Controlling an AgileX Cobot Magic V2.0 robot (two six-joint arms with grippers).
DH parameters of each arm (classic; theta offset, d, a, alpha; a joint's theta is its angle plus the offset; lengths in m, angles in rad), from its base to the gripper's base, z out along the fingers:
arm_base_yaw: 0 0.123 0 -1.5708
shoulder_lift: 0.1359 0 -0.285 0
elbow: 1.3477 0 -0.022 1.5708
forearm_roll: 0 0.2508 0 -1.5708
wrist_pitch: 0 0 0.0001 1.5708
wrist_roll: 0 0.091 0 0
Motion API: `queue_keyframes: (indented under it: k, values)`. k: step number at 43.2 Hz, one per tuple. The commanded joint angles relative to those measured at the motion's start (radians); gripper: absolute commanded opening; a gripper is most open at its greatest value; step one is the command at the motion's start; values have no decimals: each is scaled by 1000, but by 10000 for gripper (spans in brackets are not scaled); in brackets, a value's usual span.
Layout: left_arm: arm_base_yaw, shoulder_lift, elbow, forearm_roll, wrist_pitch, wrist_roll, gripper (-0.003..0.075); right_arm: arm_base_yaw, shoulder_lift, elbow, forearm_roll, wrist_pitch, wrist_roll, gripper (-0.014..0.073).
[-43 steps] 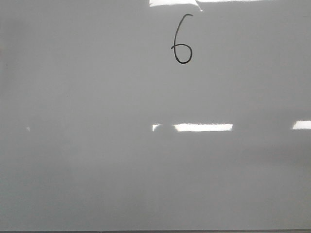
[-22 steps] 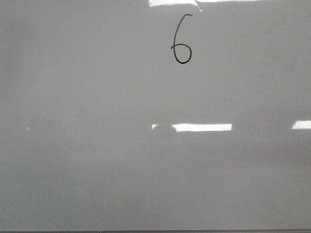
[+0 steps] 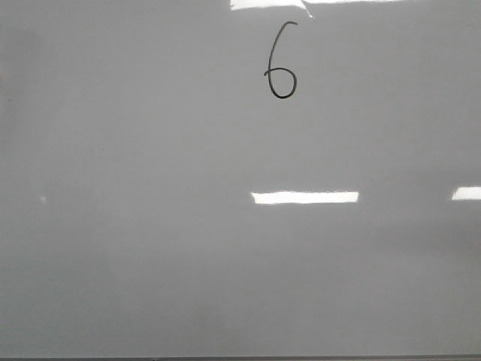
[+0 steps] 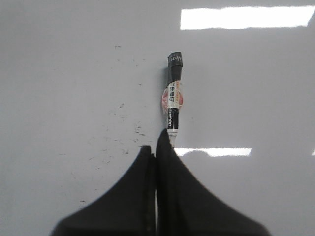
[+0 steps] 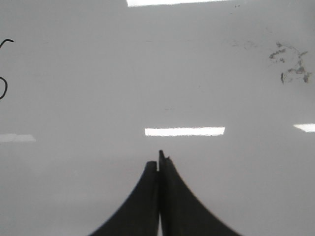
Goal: Write number 6 on whiteboard
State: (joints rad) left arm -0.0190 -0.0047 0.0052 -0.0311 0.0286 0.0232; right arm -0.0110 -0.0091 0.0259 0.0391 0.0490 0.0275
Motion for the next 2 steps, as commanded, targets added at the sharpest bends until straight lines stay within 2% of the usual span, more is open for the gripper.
queue_keyframes:
  k: [1,2]
  values:
    - [-7,-14,5,-2,-84,-9,-20,0,-21,-4,-14,-88,3,-68]
    - [-7,-14,5,-2,-84,-9,-20,0,-21,-4,-14,-88,3,-68]
